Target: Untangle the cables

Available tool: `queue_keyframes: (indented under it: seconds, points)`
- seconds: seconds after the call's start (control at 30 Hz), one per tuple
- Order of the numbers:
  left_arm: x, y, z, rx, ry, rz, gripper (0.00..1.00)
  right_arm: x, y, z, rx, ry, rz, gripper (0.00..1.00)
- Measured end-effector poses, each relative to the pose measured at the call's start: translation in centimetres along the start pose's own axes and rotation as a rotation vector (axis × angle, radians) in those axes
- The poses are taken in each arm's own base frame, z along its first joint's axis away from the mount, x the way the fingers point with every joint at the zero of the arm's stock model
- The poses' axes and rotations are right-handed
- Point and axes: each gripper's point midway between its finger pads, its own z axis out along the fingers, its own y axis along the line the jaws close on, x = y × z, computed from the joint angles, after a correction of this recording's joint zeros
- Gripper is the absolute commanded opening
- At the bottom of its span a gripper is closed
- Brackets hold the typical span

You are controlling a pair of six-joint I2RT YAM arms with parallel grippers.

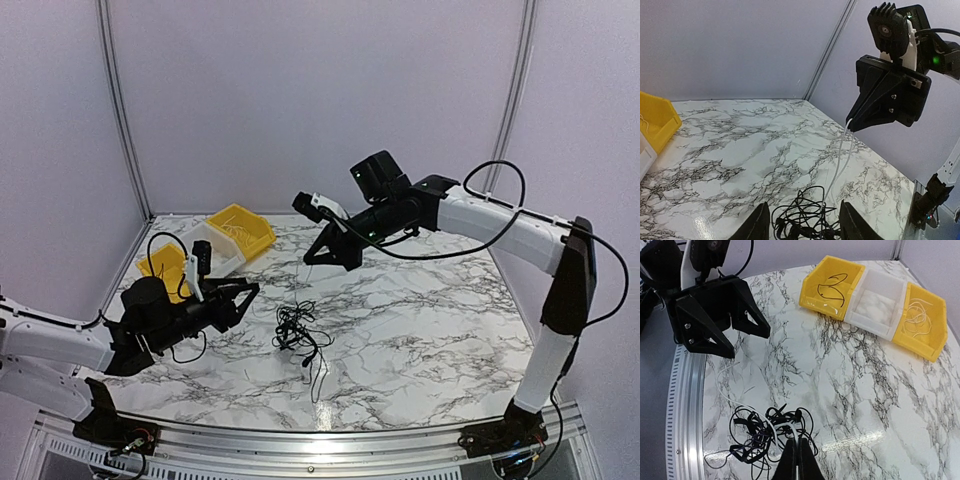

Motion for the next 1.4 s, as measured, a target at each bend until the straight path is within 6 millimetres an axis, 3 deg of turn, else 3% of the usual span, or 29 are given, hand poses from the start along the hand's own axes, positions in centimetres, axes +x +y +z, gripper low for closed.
queue_keyframes:
  seconds: [0.2,0.3,0.47,0.53,0.67,0.7,0.8,0.9,1.17,1.3,1.4]
  points:
    - [3.3,-0.2,0.8,0.019,0.105,0.029,0.49,2.2,0.4,3.1,-0.058,0.058,0.033,0.00]
    - [4.9,-0.8,1.7,0.041,0.161,0.056,0.47,2.3,1.1,3.7,-0.079,0.066,0.030,0.00]
    - [5.6,-1.1,4.5,0.041,0.190,0.101,0.42,2.1,2.1,4.0,-0.106,0.064,0.022,0.00]
    - [5.8,-1.0,5.6,0.031,0.193,0.117,0.34,2.1,2.3,4.0,-0.115,0.062,0.020,0.00]
    - [6.3,-0.7,7.3,0.019,0.204,0.146,0.06,2.1,2.4,4.0,-0.118,0.065,0.020,0.00]
    - [6.4,-0.7,7.5,0.017,0.206,0.146,0.02,2.1,2.4,4.0,-0.118,0.066,0.019,0.05]
    - [6.5,-0.5,7.7,0.011,0.198,0.142,0.00,2.3,2.3,4.1,-0.110,0.070,0.014,0.39]
    - [6.5,-0.2,7.4,-0.009,0.180,0.119,0.00,3.2,1.5,4.5,-0.071,0.078,0.007,0.55]
    - [10.6,3.4,3.0,-0.109,0.212,0.002,0.00,9.5,-0.4,8.0,-0.024,0.201,0.024,0.71]
    - [11.8,4.4,1.8,-0.135,0.215,-0.046,0.00,13.3,-1.1,11.5,-0.023,0.299,0.021,0.71]
    - [11.5,4.4,1.6,-0.133,0.195,-0.069,0.00,14.8,-0.7,13.4,-0.026,0.347,0.009,0.57]
